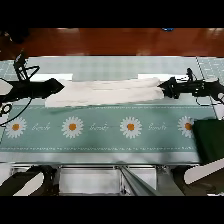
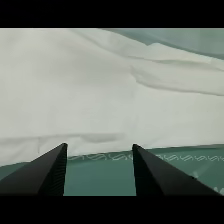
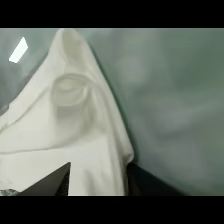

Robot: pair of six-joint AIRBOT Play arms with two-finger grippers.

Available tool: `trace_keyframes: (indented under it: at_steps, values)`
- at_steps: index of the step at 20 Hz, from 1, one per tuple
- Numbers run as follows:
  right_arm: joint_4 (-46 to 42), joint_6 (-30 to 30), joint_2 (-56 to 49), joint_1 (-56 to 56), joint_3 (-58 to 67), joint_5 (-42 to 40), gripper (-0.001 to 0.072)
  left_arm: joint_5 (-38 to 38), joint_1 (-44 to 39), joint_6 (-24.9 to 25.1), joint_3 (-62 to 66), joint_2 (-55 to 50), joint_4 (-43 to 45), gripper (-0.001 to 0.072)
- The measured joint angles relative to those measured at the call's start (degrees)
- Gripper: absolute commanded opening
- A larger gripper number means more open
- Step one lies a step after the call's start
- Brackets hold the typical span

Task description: Fold the shirts.

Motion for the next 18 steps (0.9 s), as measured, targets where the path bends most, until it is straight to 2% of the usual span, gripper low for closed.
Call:
trace_keyframes:
  at_steps: [1, 3, 4, 5, 6, 9, 12, 18]
  values:
    - [0.1, 0.3, -0.9, 1.2, 1.0, 0.4, 0.0339, 0.3, -0.2, 0.0, 0.0, -0.1, -0.5, 0.0507]
    - [-1.0, 0.8, -2.3, 3.5, 3.0, 0.1, 0.0023, 0.6, -0.5, -0.2, -0.1, -0.3, -1.1, 0.0504]
    - [-1.5, 1.1, -2.6, 4.5, 4.1, 0.0, 0.0021, 0.7, -0.6, -0.2, -0.2, -0.4, -1.2, 0.0386]
    - [-1.3, 0.9, -2.8, 5.1, 5.3, 0.4, 0.0021, 0.7, -0.7, -0.2, -0.2, -0.5, -1.4, 0.0077]
    - [-0.9, 0.6, -2.8, 5.6, 6.4, 1.1, 0.0021, 0.8, -0.7, -0.2, -0.2, -0.5, -1.5, 0.0017]
    - [-1.9, 0.2, -0.7, 5.9, 8.6, 3.0, 0.0021, 1.1, -1.2, -0.2, -0.2, -0.7, -1.8, 0.0017]
    - [-7.0, 0.3, 4.4, 5.9, 9.5, 4.7, 0.0021, 2.3, -3.0, -0.2, -0.1, -1.7, -2.6, 0.0016]
    - [-19.2, 2.4, 16.9, 5.9, 9.9, 9.6, 0.0021, 8.0, -12.5, 0.0, 3.3, -10.6, -9.4, 0.0016]
